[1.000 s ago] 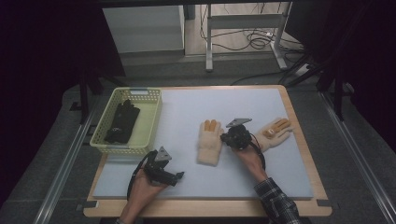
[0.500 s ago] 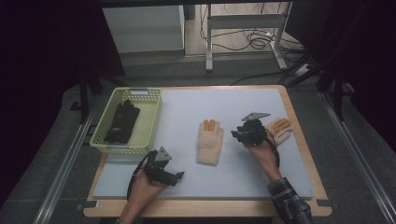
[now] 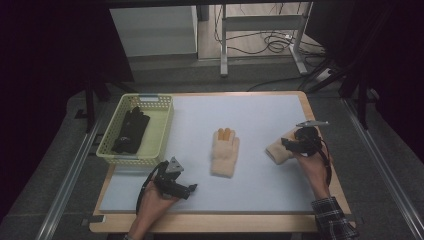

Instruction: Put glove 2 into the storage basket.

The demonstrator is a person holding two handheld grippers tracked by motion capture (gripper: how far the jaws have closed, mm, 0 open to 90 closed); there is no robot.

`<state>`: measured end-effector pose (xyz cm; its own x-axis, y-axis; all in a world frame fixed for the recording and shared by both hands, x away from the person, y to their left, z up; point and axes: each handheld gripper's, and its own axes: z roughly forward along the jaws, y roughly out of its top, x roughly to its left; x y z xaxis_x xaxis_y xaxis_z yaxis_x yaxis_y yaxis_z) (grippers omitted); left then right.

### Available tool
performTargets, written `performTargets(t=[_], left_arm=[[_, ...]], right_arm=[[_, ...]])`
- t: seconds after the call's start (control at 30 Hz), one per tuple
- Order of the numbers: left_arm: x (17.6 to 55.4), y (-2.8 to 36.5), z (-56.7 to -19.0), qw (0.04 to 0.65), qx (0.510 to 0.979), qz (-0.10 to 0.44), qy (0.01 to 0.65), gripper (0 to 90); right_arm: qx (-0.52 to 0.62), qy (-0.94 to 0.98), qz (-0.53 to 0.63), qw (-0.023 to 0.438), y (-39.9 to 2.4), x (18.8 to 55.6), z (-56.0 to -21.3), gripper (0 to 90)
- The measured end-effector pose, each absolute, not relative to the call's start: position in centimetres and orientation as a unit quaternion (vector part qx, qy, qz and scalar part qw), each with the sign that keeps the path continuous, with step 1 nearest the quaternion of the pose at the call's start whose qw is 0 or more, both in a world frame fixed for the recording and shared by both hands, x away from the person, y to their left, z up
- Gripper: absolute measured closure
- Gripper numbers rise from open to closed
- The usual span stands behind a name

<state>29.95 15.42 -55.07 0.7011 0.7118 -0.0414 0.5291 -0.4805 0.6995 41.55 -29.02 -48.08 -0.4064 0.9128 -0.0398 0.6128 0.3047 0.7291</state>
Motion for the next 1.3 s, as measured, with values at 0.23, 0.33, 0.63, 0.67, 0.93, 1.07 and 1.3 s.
performTargets(t=[0.23, 0.33, 0.63, 0.67, 0.93, 1.07, 1.3], left_arm=[[29.9, 15.4, -55.1, 0.356, 0.851, 0.128, 0.365, 2.3], [29.9, 15.4, -55.1, 0.356, 0.851, 0.128, 0.365, 2.3], [29.9, 15.4, -55.1, 0.356, 0.851, 0.129, 0.365, 2.3], [29.9, 15.4, -55.1, 0.356, 0.851, 0.129, 0.365, 2.3], [29.9, 15.4, -55.1, 0.356, 0.851, 0.129, 0.365, 2.3], [29.9, 15.4, -55.1, 0.356, 0.851, 0.129, 0.365, 2.3], [29.9, 15.4, -55.1, 0.356, 0.85, 0.129, 0.366, 2.3]], right_arm=[[0.507, 0.771, 0.299, 0.242, -29.0, 42.5, -50.5, 32.4], [0.511, 0.765, 0.297, 0.255, -29.1, 42.8, -51.9, 42.7], [0.488, 0.782, 0.301, 0.244, -29.4, 42.1, -51.0, 60.9], [0.485, 0.78, 0.311, 0.244, -29.4, 41.9, -50.8, 60.9], [0.442, 0.794, 0.346, 0.233, -27.9, 40.5, -48.3, 60.5], [0.418, 0.802, 0.363, 0.224, -26.5, 39.9, -47.2, 60.4], [0.367, 0.82, 0.387, 0.209, -23.7, 38.8, -45.5, 60.2]])
